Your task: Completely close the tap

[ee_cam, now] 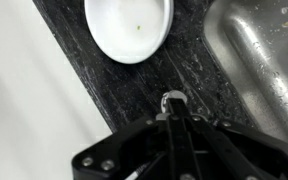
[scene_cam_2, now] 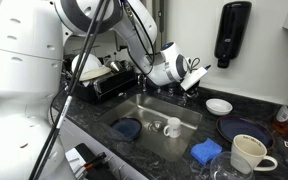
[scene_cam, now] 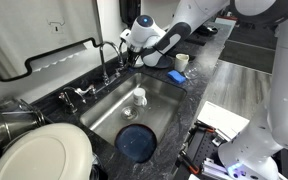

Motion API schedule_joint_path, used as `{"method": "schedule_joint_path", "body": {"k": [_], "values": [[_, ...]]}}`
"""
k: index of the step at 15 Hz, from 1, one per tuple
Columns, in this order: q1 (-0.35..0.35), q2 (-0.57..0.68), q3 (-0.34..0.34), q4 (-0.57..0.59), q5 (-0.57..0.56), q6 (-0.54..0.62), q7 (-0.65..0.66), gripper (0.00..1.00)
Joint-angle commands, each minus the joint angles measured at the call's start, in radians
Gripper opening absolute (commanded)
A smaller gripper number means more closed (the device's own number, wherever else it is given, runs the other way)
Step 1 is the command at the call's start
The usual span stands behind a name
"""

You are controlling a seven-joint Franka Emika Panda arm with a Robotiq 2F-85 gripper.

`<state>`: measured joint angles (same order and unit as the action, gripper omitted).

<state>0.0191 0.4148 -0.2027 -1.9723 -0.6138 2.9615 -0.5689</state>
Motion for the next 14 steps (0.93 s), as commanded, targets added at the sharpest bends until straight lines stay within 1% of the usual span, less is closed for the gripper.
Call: {"method": "schedule_joint_path", "body": {"k": [1,5,7,9,12,14], "values": [[0.057,0.099,-0.066,0.089,-0.068,0.058,0.08,0.0],[0.122,0.118,-0.132,0.11,-0.132,0.059,0.162,0.0],[0.156,0.142,-0.176,0.124,-0.17,0.067,0.214,0.0],[0.181,0.161,-0.202,0.132,-0.187,0.061,0.256,0.0],[0.226,0.134,-0.223,0.11,-0.17,-0.028,0.313,0.0],[0.267,0.126,-0.267,0.115,-0.191,-0.052,0.374,0.0]]}}
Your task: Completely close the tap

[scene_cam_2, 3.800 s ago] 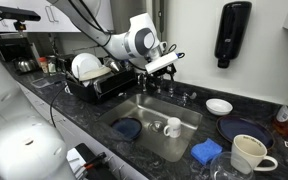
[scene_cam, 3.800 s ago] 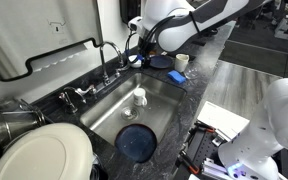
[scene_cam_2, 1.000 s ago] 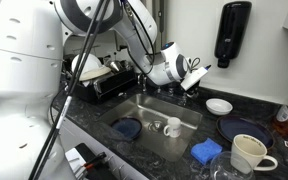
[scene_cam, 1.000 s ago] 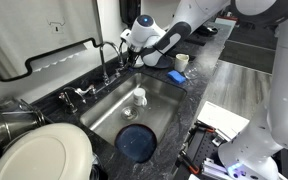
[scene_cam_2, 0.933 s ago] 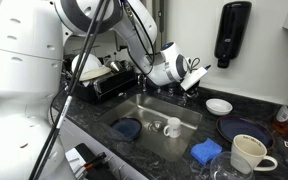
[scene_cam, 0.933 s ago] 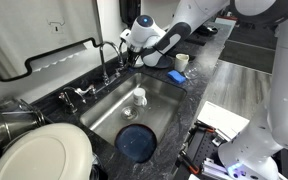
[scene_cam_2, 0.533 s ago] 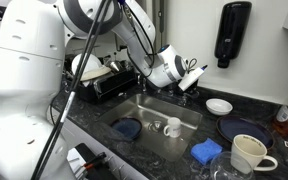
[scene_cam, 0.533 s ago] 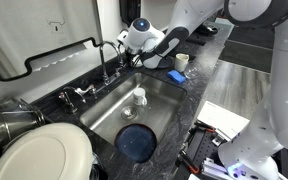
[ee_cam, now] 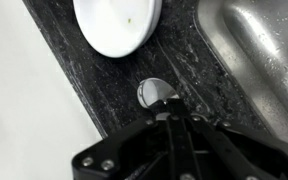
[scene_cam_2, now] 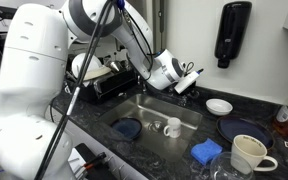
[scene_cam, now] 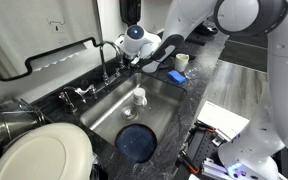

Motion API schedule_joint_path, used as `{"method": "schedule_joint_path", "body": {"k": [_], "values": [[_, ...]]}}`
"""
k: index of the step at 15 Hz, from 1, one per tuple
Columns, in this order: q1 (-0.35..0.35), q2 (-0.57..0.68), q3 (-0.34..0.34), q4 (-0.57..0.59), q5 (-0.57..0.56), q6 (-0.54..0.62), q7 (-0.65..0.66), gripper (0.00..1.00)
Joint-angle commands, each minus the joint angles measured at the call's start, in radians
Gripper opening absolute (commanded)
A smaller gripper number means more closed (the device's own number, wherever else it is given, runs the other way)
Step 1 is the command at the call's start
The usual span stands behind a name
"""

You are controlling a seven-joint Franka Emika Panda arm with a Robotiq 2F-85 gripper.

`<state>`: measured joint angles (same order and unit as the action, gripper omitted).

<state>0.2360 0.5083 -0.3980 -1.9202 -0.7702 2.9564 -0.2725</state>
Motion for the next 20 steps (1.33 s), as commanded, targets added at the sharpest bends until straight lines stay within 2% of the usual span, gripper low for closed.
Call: {"method": "schedule_joint_path", "body": {"k": [1,5,6,10,14,16,18,20], "values": [[0.068,0.028,-0.089,0.062,-0.04,-0.065,0.1,0.0],[0.109,-0.027,-0.108,0.018,-0.022,-0.176,0.091,0.0],[0.035,-0.058,-0.021,0.019,-0.089,-0.234,0.116,0.0],[-0.085,-0.137,0.107,-0.019,-0.097,-0.408,0.021,0.0],[-0.228,-0.227,0.24,-0.085,0.049,-0.505,-0.167,0.0],[-0.291,-0.266,0.294,-0.111,0.197,-0.534,-0.291,0.0],[-0.317,-0.313,0.311,-0.122,0.305,-0.594,-0.355,0.0],[-0.325,-0.359,0.307,-0.122,0.36,-0.655,-0.373,0.0]]}}
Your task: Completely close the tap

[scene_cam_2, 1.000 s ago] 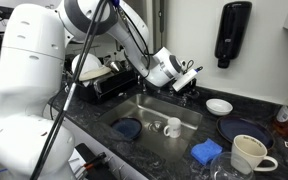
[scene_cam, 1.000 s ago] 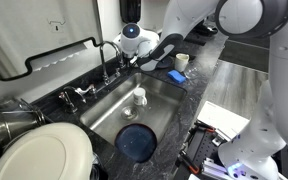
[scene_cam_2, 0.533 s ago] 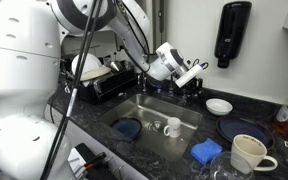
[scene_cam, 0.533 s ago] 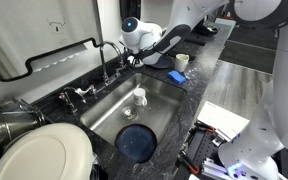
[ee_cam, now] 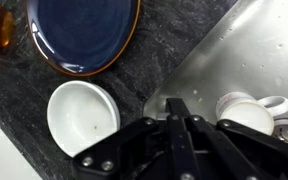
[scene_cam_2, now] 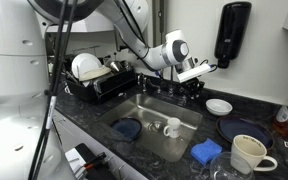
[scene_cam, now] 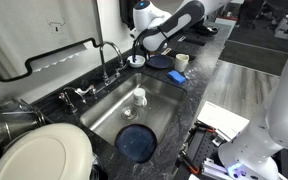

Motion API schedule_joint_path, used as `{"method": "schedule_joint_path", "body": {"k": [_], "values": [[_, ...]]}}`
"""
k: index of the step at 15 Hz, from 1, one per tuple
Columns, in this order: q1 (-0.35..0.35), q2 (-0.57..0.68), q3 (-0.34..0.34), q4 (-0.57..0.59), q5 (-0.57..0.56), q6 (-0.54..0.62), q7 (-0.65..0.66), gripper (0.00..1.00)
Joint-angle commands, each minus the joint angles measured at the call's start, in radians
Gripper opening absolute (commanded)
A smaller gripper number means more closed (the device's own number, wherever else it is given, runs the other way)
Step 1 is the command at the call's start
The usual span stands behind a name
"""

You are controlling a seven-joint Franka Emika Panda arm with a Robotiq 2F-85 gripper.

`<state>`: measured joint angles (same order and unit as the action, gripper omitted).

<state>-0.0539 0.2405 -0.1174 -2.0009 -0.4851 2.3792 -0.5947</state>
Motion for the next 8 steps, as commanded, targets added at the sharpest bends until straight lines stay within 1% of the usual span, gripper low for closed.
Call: {"method": "schedule_joint_path", "body": {"k": [1,4,8], "values": [[-0.037,-0.118,0.023,-0.043,0.093,-0.099,-0.05,0.0],[-0.038,-0.187,0.017,-0.043,0.136,-0.158,-0.038,0.0],[-0.042,-0.253,0.006,-0.041,0.221,-0.226,-0.035,0.0]]}}
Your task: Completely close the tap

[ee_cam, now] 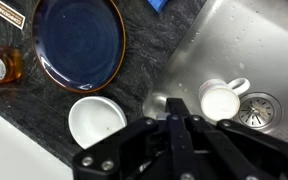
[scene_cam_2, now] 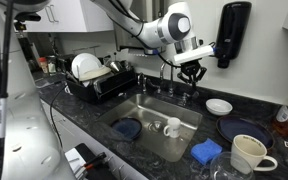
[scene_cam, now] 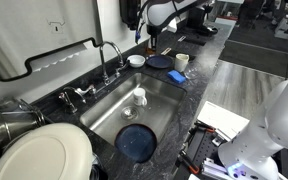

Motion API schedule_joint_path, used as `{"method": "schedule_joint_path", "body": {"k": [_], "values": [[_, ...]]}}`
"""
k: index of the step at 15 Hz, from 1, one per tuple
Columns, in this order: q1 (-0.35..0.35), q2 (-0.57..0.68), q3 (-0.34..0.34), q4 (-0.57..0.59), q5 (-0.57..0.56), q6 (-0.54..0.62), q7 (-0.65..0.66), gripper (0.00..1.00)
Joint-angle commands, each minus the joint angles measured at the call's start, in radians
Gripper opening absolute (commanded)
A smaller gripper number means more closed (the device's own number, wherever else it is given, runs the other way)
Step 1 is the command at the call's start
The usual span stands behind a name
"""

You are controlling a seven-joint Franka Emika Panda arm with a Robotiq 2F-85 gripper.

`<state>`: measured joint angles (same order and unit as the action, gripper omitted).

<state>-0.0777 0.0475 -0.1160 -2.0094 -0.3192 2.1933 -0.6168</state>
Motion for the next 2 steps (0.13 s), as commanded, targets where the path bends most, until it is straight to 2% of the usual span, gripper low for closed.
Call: {"method": "schedule_joint_path", "body": {"k": [1,2], "values": [[-0.019,-0.072,0.0,-0.033,0.072,-0.052,-0.009,0.0],[-0.02,-0.08,-0.004,-0.035,0.082,-0.059,-0.001,0.0]]}}
